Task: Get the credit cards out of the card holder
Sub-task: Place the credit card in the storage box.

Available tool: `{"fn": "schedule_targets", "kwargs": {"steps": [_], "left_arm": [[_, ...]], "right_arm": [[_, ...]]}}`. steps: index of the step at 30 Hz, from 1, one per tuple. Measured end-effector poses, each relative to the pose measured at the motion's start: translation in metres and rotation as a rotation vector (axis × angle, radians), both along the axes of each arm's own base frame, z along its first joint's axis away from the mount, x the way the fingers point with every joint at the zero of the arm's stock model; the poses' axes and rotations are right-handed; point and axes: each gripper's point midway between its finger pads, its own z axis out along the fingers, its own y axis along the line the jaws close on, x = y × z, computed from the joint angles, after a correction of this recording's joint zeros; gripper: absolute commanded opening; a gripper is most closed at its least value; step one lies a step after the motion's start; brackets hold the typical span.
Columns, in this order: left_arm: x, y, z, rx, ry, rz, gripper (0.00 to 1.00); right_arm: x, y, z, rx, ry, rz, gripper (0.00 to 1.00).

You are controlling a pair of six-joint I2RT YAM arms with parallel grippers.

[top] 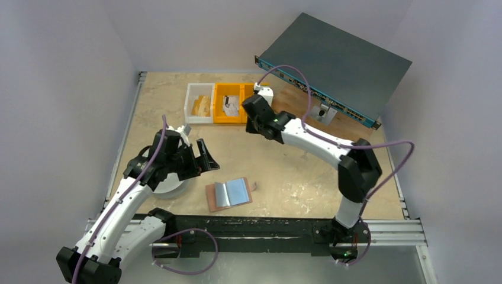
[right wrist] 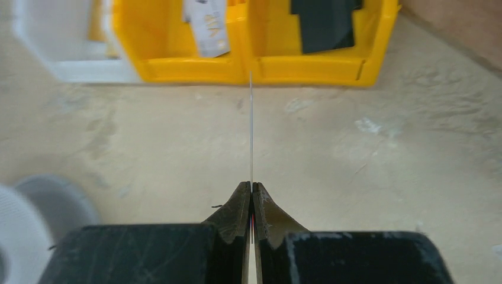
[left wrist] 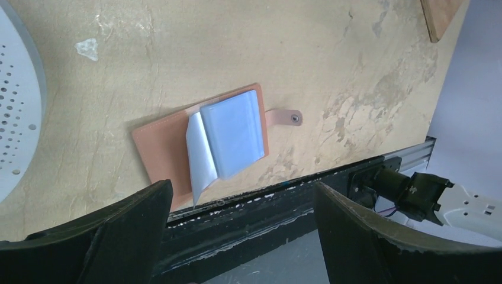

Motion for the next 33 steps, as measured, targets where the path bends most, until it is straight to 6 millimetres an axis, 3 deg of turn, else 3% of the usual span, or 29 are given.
{"fn": "schedule_targets", "kwargs": {"steps": [4, 8, 13, 28, 33], "left_arm": [[-0.003, 0.003, 0.002, 0.022, -0.001, -0.015, 0.88], [-0.003, 0.003, 0.005, 0.027, -0.013, -0.025, 0.88], [-0.006, 0.005, 0.003, 0.039, -0.005, -0.035, 0.88], [-0.013, 0.007, 0.003, 0.042, 0.004, -0.042, 0.89], [-0.015, 0.007, 0.006, 0.036, -0.009, -0.043, 0.89]], "right_arm": [[0.028, -0.010, -0.031, -0.224, 0.001, -0.053, 0.00], [0.051, -0.017, -0.048, -0.383, -0.020, -0.085, 0.00], [0.077, -0.020, -0.048, -0.522, -0.078, -0.111, 0.00], [0.122, -0.025, -0.045, -0.808, -0.221, -0.111, 0.00], [0.140, -0.020, -0.052, -0.896, -0.269, -0.094, 0.12]]}}
